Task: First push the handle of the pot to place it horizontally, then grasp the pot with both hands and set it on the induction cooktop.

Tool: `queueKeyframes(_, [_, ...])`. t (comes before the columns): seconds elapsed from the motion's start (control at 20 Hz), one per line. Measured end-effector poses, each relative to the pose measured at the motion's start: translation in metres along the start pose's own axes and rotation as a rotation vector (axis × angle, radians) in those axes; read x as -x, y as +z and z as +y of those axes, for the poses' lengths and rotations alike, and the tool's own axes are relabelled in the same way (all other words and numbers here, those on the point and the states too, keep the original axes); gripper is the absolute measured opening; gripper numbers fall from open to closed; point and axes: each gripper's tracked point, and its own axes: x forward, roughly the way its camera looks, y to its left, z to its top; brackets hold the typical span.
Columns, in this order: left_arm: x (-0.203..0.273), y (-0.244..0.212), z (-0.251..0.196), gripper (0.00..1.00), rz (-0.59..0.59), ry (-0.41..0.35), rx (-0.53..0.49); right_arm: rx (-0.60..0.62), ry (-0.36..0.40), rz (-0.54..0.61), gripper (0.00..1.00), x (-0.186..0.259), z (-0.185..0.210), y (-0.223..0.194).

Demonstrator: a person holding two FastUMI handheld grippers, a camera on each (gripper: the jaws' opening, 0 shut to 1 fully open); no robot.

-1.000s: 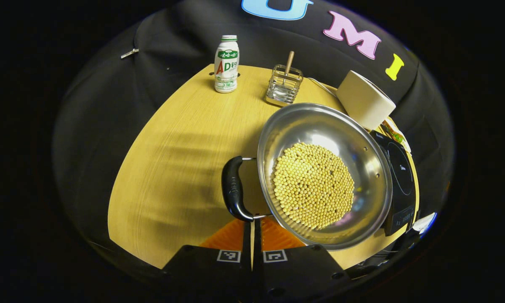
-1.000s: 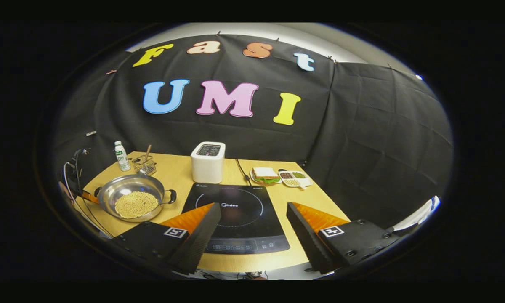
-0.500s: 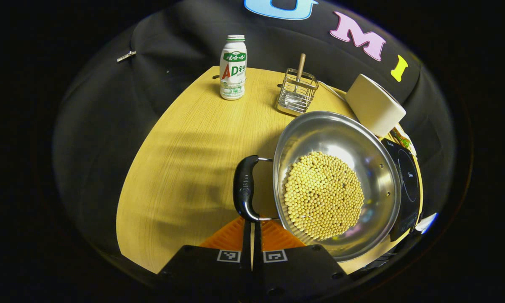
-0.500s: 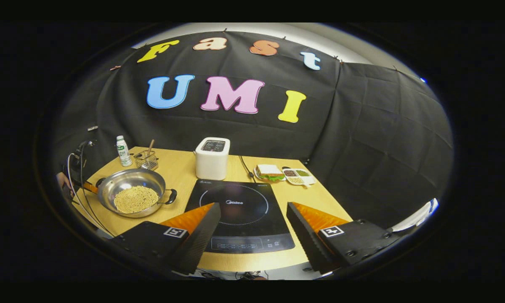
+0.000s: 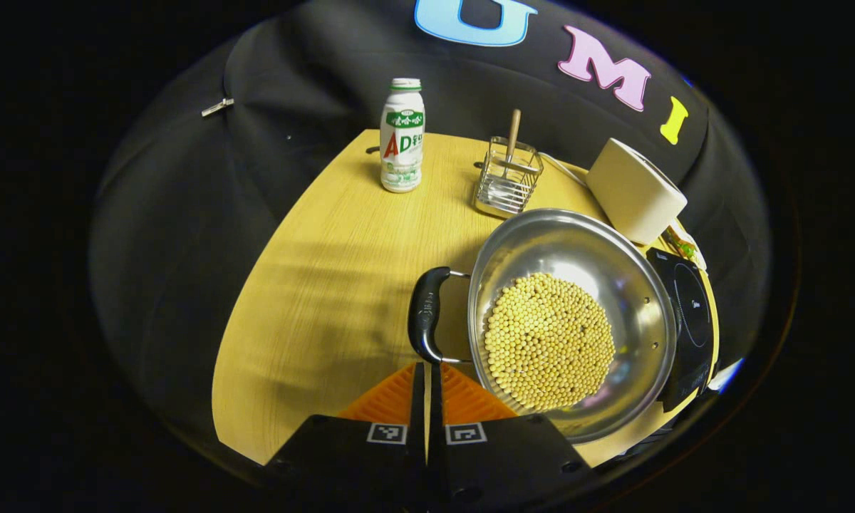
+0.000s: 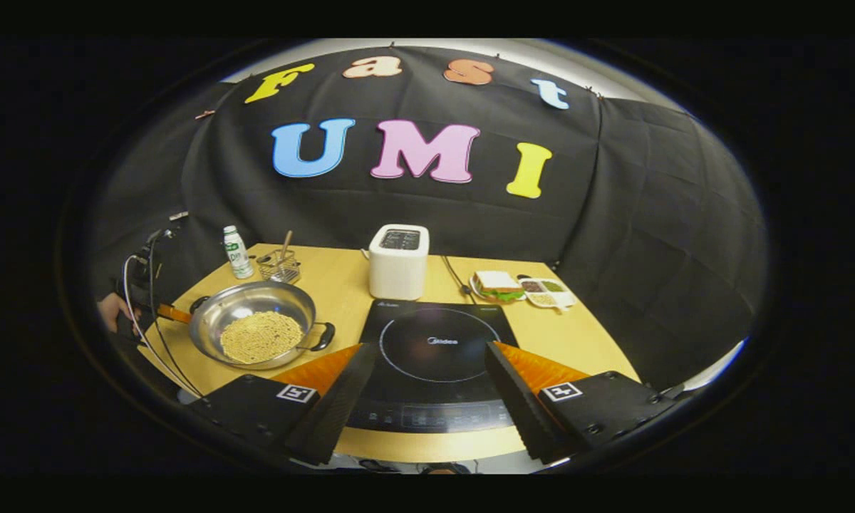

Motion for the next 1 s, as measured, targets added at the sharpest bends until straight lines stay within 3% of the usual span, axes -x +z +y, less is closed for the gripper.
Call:
queueKeyframes(0.1, [0.017, 0.012, 0.006, 0.1, -0.064, 0.017, -0.014, -0.012, 0.058, 0.04, 0.99, -0.01, 0.019, -0.005])
queueKeyframes(0.15, [0.026, 0.021, 0.005, 0.18, -0.106, 0.005, -0.018, -0.015, 0.08, 0.053, 0.99, -0.017, 0.027, -0.004])
queueKeyframes(0.35, [0.06, 0.059, 0.012, 0.77, -0.285, 0.006, -0.033, -0.013, 0.172, 0.089, 0.99, -0.042, 0.063, -0.003])
queueKeyframes(0.45, [0.066, 0.067, 0.015, 0.99, -0.331, 0.008, -0.026, -0.015, 0.196, 0.143, 0.99, -0.055, 0.078, -0.013])
queueKeyframes(1.0, [0.018, 0.066, -0.014, 0.95, -0.32, -0.131, 0.064, 0.004, 0.294, 0.32, 1.0, -0.134, 0.145, -0.068])
